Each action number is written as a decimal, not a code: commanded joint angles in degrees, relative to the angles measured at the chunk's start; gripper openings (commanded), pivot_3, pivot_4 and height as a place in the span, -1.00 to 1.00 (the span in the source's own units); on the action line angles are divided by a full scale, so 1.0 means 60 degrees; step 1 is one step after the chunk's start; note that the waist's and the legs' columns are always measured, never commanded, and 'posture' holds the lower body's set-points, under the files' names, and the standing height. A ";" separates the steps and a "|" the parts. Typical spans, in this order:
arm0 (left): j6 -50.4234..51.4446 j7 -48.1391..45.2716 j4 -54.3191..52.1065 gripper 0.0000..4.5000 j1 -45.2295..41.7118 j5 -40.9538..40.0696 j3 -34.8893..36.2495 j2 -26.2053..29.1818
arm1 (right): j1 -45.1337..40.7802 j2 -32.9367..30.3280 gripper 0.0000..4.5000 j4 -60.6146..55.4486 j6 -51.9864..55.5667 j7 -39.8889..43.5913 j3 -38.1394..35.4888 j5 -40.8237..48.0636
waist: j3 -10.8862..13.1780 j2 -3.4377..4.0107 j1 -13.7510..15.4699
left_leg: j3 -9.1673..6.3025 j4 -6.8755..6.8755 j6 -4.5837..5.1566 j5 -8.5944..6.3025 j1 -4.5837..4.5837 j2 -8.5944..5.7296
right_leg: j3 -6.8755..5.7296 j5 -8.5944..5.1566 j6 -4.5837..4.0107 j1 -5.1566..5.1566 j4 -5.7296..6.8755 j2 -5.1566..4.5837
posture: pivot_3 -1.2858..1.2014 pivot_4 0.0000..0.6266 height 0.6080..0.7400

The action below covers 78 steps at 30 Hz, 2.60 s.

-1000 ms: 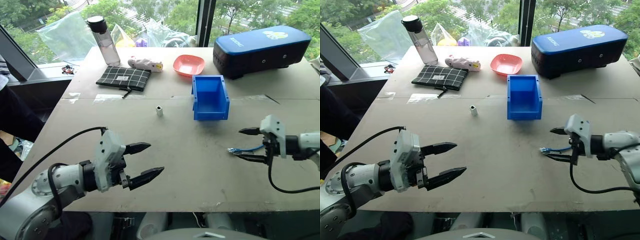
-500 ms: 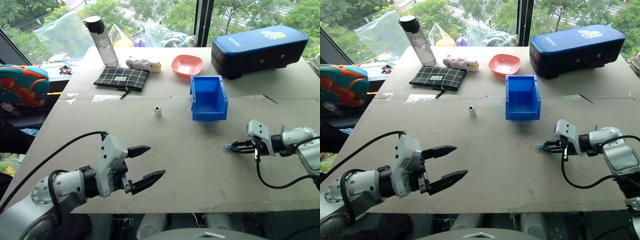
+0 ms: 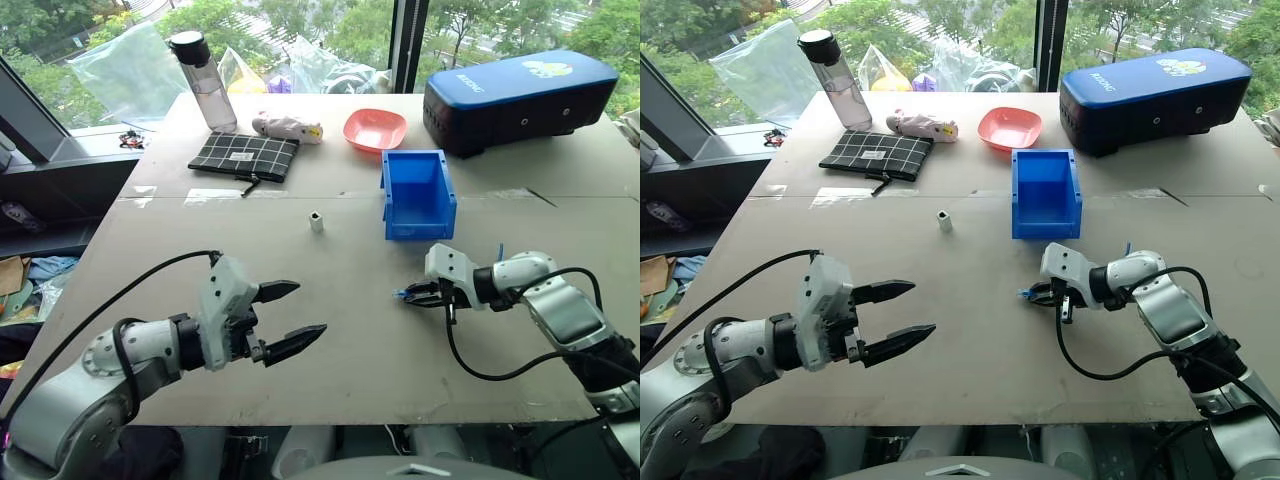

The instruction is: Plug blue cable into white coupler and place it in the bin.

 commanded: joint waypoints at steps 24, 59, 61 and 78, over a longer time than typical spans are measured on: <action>-0.4651 -0.3935 0.9749 0.89 -0.7347 0.5609 -0.6180 -0.4497 | 0.9406 0.1246 0.99 -0.6069 -0.1320 -0.2374 -0.6984 0.3480 | -0.0011 -0.0001 0.0008 | -0.0006 0.0028 0.0024 -0.0010 -0.0006 -0.0007 | 0.0000 0.0003 0.0012 0.0003 0.0019 0.0008 | 0.03 -0.52 1.00; 0.3890 -0.3671 0.5921 -1.00 -0.7297 -0.0797 -0.2127 -0.4781 | 0.4595 0.2906 0.09 -0.5459 0.2169 -0.7433 -0.4345 1.1608 | -0.0029 -0.0012 -0.0011 | -0.0037 0.0033 0.0004 0.0003 -0.0008 -0.0007 | -0.0021 0.0001 0.0013 0.0001 0.0030 0.0014 | 0.03 -0.52 1.00; 0.3894 -0.3577 0.5759 -1.00 -0.7255 -0.0923 -0.2112 -0.4766 | 0.4573 0.2830 -0.41 -0.5390 0.2156 -0.7379 -0.4331 1.1697 | -0.0029 -0.0012 -0.0029 | -0.0037 0.0033 0.0004 0.0003 -0.0007 -0.0007 | -0.0020 0.0001 0.0013 0.0000 0.0031 0.0016 | 0.03 -0.52 1.00; 0.0726 -0.1840 0.4040 0.45 -0.5481 0.0546 -0.1093 -0.3898 | 0.4531 0.2599 -1.00 -0.5318 0.1778 -0.7160 -0.4517 1.2361 | -0.0029 -0.0010 -0.0046 | -0.0024 0.0026 0.0003 0.0003 -0.0004 -0.0003 | 0.0004 0.0001 0.0011 -0.0009 0.0030 0.0014 | 0.03 -0.52 1.00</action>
